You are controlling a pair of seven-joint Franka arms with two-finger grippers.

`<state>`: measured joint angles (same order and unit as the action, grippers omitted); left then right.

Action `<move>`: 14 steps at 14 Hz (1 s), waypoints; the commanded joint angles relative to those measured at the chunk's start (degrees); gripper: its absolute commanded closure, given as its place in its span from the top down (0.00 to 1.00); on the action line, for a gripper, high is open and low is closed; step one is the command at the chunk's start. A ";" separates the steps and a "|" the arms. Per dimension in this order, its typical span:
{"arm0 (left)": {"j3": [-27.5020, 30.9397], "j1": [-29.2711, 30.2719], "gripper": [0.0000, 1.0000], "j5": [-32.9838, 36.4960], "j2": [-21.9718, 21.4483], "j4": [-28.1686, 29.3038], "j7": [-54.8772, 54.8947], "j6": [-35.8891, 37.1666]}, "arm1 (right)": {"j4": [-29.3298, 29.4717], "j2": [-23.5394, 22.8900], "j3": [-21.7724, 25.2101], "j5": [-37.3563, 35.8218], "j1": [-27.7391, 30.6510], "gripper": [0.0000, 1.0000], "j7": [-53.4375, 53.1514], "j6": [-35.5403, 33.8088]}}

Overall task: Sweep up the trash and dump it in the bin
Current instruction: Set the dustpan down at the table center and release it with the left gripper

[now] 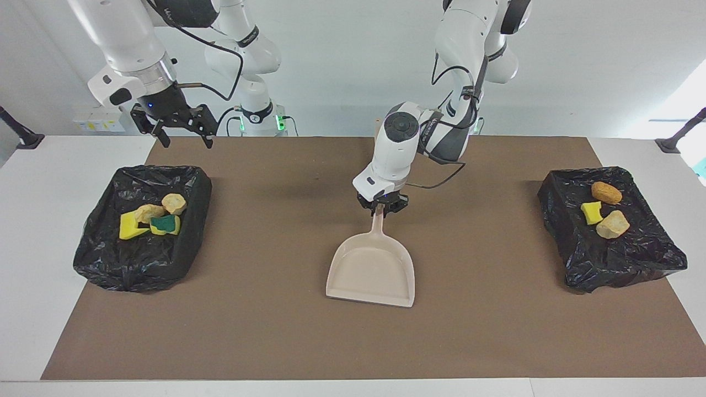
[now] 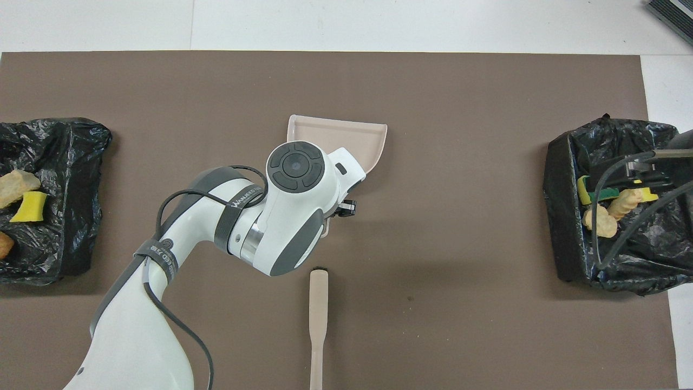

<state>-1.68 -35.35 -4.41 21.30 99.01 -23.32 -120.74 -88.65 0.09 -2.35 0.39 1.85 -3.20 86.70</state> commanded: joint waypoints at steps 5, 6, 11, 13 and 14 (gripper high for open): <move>1.32 0.37 0.31 0.01 -0.73 -1.10 -0.58 2.60 | -1.52 1.23 -0.11 0.93 0.43 1.00 -0.93 1.19; 1.32 0.55 0.39 0.01 -1.17 -1.01 -0.58 3.14 | -1.52 1.23 -0.19 0.93 0.43 1.00 -0.93 1.19; 1.59 0.90 0.63 0.01 -2.83 -0.48 -0.32 4.54 | -1.52 1.23 -0.20 0.93 0.43 1.00 -0.84 1.19; 1.94 3.00 0.83 0.01 -4.50 -0.31 -0.06 6.47 | -1.52 1.23 -0.20 0.93 0.43 1.00 -0.84 1.19; 1.94 4.66 1.00 0.10 -5.29 0.39 0.03 6.74 | -1.52 1.23 -0.20 0.93 0.43 1.00 -0.93 1.19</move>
<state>0.39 -33.54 -4.39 18.70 98.23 -23.47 -116.23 -88.65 0.10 -2.35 0.39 1.85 -3.20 86.70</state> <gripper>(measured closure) 0.282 0.000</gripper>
